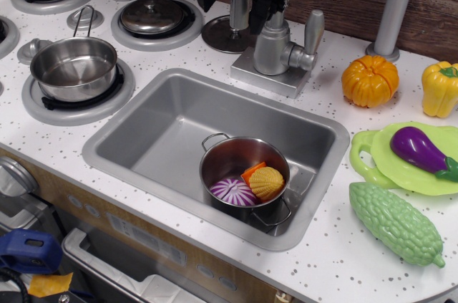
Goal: Turn faucet front to left
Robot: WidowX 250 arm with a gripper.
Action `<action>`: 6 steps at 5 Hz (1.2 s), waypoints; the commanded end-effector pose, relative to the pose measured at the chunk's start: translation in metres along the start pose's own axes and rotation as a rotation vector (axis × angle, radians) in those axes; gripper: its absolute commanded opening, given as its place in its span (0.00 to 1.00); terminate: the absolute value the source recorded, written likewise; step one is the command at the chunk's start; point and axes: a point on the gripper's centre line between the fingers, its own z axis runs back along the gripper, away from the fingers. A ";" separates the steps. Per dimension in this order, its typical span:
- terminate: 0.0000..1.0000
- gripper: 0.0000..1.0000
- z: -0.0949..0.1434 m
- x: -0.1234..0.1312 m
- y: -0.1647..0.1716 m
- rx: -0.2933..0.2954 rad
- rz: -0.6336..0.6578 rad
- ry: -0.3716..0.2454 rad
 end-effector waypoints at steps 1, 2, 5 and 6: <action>0.00 0.00 0.013 0.018 0.010 0.009 0.016 -0.079; 0.00 0.00 0.008 0.019 0.016 0.012 0.011 -0.082; 0.00 0.00 -0.008 0.028 0.062 0.051 -0.063 -0.144; 0.00 0.00 -0.020 0.033 0.068 0.055 -0.063 -0.178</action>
